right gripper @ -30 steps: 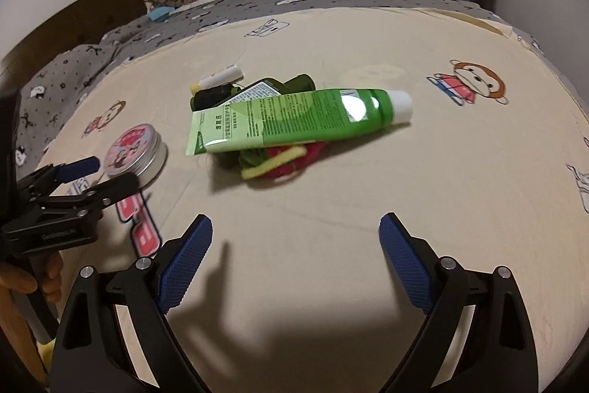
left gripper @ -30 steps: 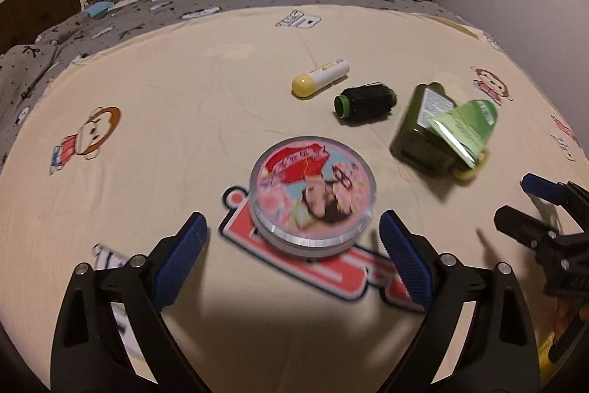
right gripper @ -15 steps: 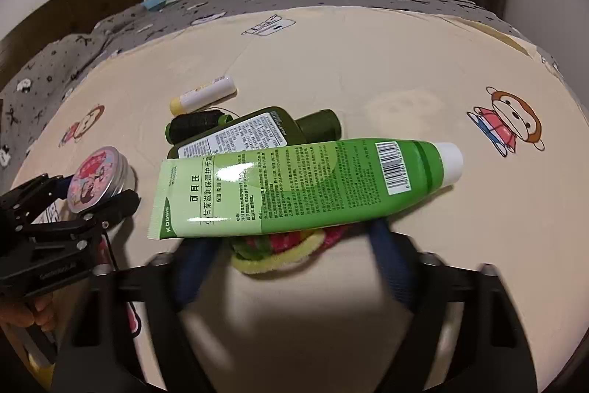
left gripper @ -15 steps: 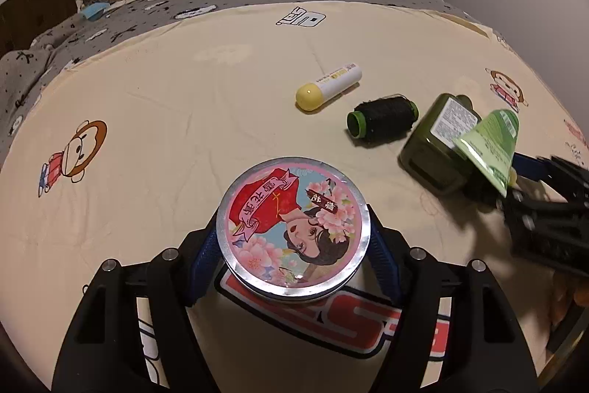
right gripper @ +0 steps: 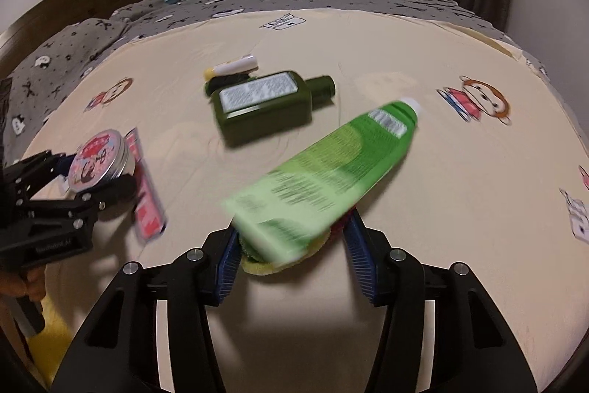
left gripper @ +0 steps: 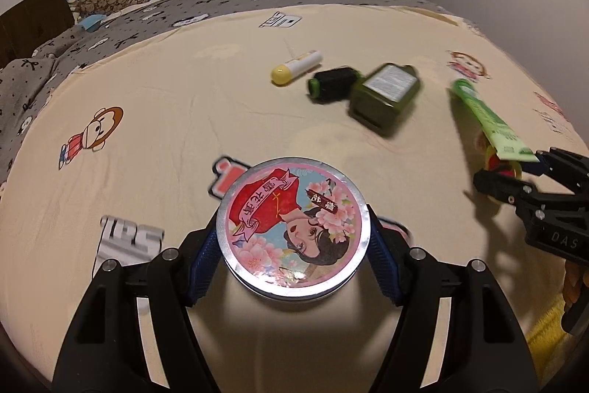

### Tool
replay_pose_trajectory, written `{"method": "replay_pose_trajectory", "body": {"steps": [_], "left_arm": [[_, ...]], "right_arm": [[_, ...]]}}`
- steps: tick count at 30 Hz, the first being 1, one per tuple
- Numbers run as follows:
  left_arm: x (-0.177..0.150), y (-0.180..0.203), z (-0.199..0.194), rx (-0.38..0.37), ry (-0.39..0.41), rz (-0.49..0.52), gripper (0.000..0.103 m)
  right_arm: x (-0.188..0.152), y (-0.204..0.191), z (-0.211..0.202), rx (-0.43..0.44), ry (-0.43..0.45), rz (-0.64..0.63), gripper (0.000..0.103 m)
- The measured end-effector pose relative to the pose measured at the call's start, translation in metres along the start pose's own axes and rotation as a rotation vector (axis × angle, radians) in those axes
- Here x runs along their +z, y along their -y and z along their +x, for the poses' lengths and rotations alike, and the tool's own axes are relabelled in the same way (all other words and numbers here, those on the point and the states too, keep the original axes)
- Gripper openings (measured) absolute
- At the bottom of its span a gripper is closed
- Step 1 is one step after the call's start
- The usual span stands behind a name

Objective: Collect trash
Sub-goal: 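Grasp the round tin with the left gripper while the right grasps the fuzzy striped item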

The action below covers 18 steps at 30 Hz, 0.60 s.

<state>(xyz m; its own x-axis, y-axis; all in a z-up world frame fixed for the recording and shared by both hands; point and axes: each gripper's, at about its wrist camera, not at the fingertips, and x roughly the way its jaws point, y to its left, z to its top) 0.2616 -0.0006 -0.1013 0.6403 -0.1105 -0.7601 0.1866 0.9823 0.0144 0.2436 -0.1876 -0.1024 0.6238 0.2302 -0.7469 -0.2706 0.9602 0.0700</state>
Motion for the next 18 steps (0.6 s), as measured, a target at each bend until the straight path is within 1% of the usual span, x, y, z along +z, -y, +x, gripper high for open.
{"method": "replay_pose_trajectory", "body": {"steps": [14, 18], "left_arm": [[-0.069, 0.047, -0.091, -0.075, 0.068, 0.07, 0.067], [-0.096, 0.059, -0.113, -0.125, 0.073, 0.081, 0.067]], "right_arm": [[-0.082, -0.011, -0.099, 0.042, 0.08, 0.002, 0.054], [-0.107, -0.016, -0.119, 0.055, 0.086, 0.006, 0.054]]}}
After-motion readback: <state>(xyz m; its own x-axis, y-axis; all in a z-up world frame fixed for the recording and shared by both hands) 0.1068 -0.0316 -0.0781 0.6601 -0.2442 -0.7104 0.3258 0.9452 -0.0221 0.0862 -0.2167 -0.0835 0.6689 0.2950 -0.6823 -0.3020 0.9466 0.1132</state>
